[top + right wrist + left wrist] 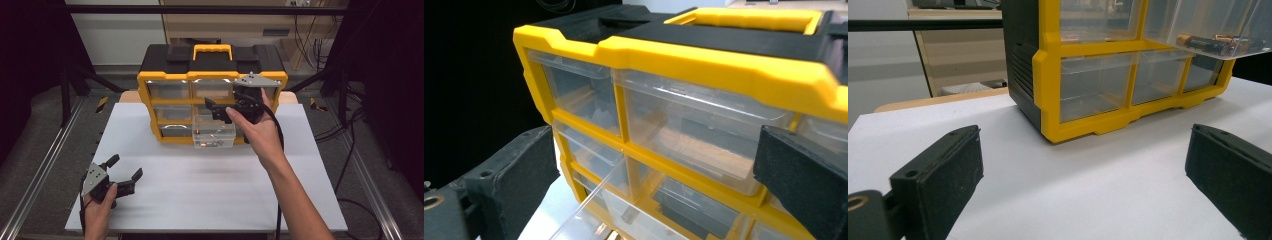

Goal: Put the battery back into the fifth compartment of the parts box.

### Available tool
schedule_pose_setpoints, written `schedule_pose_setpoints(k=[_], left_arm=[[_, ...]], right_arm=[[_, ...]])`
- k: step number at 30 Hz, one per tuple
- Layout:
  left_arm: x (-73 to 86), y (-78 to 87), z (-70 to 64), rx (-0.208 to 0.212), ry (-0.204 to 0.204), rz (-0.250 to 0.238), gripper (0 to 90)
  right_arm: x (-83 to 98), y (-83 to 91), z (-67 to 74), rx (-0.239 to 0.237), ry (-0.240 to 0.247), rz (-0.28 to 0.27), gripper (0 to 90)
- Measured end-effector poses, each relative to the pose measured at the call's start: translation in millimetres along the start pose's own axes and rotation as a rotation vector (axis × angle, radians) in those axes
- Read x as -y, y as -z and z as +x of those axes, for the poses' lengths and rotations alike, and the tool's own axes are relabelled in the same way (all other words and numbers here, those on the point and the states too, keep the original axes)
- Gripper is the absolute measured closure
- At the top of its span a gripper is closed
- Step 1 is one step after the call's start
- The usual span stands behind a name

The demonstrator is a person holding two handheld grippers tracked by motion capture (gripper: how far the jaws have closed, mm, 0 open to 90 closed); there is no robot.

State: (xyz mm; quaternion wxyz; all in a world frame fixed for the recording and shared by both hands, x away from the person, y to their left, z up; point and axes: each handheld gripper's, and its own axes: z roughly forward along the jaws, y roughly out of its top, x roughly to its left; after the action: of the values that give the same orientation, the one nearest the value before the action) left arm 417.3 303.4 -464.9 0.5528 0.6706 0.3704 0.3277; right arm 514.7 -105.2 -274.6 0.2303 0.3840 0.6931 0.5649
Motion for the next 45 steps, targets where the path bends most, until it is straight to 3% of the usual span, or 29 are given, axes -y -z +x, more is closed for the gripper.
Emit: schedule_pose_setpoints(k=[21, 45], left_arm=[[-0.9, 3.3, 1.1, -0.004, 0.006, -0.003, 2.0], [-0.8, 5.8, 2.2, 0.005, 0.007, 0.006, 1.7]], right_arm=[[-1.0, 50.6, -26.0, 0.053, 0.017, -0.098, 2.9], [30.8, 93.9, -59.8, 0.141, 0.022, -0.118, 3.1]])
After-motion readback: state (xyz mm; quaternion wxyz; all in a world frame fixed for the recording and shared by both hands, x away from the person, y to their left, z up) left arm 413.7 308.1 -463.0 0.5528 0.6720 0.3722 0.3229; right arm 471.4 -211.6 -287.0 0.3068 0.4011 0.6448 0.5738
